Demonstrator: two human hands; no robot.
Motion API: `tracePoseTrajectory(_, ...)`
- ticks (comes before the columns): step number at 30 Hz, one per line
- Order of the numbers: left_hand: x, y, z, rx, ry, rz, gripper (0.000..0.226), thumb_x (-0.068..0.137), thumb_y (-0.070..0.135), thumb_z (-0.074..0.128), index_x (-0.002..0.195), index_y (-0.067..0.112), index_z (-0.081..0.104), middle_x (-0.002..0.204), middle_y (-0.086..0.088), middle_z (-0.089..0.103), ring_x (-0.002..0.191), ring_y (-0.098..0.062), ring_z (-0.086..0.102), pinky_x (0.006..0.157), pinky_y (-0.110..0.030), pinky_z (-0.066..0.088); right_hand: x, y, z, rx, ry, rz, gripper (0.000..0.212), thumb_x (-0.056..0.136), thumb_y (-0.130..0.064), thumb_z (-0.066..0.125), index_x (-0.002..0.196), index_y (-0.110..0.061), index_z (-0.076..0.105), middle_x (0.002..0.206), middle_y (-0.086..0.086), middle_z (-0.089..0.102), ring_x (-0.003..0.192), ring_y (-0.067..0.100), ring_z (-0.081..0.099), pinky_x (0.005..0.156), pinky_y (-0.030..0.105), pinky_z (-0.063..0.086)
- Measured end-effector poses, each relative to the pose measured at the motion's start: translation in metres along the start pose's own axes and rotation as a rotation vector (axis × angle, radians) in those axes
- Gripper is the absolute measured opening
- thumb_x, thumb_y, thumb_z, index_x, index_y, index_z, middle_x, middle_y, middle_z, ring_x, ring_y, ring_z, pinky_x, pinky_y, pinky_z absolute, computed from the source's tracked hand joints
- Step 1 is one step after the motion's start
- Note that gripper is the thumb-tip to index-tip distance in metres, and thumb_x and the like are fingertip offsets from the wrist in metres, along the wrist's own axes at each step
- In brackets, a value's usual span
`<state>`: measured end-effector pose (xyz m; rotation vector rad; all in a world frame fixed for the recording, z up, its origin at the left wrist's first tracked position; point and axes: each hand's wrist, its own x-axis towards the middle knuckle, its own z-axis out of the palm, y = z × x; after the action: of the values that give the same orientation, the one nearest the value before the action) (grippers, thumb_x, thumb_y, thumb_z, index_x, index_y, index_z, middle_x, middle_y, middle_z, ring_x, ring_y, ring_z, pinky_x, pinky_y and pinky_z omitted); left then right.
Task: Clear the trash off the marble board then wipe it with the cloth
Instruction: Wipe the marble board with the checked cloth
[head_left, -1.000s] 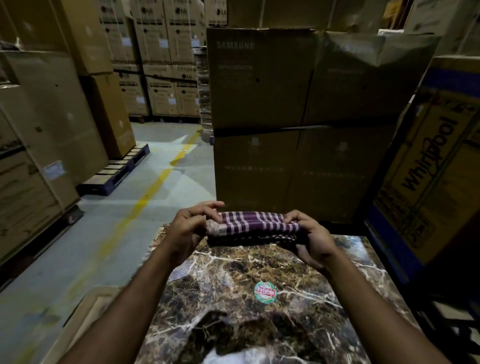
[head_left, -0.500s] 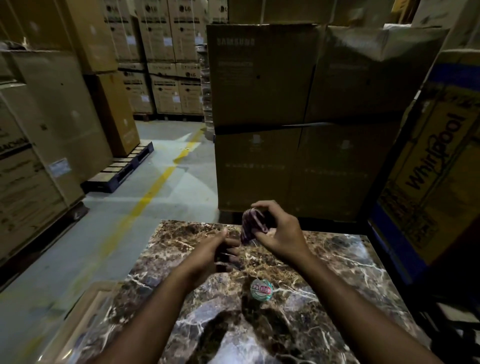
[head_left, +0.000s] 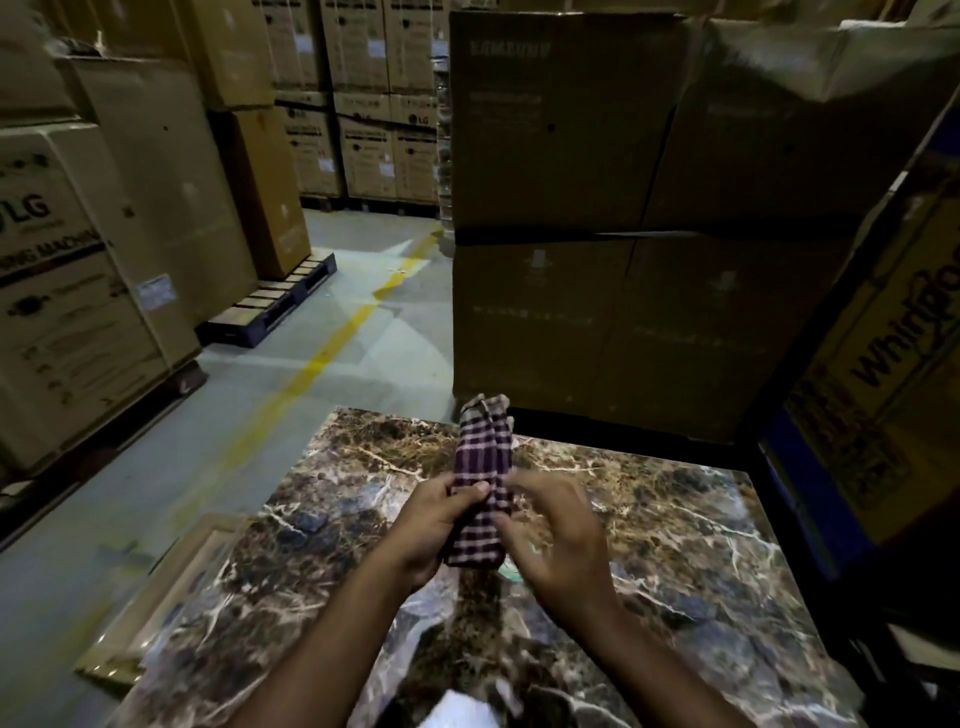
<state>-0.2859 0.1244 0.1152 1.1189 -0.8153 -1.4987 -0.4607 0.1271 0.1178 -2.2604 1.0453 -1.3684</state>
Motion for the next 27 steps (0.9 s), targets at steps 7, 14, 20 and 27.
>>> tracePoseTrajectory(7, -0.016, -0.013, 0.01, 0.207, -0.01, 0.092, 0.027, 0.088, -0.001, 0.071, 0.114, 0.009, 0.07, 0.103, -0.016, 0.076, 0.093, -0.026, 0.074, 0.078, -0.035, 0.056, 0.049, 0.023, 0.017, 0.998, -0.203, 0.995, 0.08, 0.071, -0.019, 0.089, 0.137, -0.011, 0.043, 0.122, 0.018, 0.07, 0.107, 0.037, 0.071, 0.092, 0.057, 0.058)
tracePoseTrajectory(14, -0.027, -0.041, 0.001, 0.205, 0.09, 0.115, 0.065, 0.077, 0.011, 0.086, 0.132, 0.03, 0.056, 0.116, -0.009, 0.074, 0.105, -0.028, 0.072, 0.084, -0.051, 0.06, 0.068, 0.049, 0.022, 0.839, -0.243, 0.776, 0.044, 0.087, 0.0, 0.074, 0.129, -0.005, 0.063, 0.12, 0.013, 0.073, 0.115, 0.032, 0.068, 0.092, 0.035, 0.058)
tracePoseTrajectory(20, -0.031, -0.049, 0.004, 0.199, 0.196, 0.292, 0.055, 0.085, -0.009, 0.073, 0.118, 0.028, 0.05, 0.117, -0.013, 0.066, 0.099, -0.028, 0.069, 0.076, -0.05, 0.061, 0.062, 0.046, 0.014, 0.811, -0.392, 0.608, 0.087, 0.095, -0.016, 0.07, 0.151, -0.055, 0.016, 0.145, 0.003, 0.05, 0.131, 0.02, 0.057, 0.093, 0.042, 0.059)
tracePoseTrajectory(27, -0.043, -0.054, -0.008, 0.222, 0.281, 0.348, 0.056, 0.085, -0.008, 0.073, 0.131, 0.02, 0.059, 0.126, 0.009, 0.069, 0.117, -0.014, 0.066, 0.089, -0.028, 0.055, 0.063, 0.036, 0.033, 0.518, -0.544, 0.252, 0.028, 0.092, -0.015, 0.075, 0.118, -0.024, 0.068, 0.129, -0.011, 0.062, 0.125, 0.007, 0.058, 0.097, 0.031, 0.053)
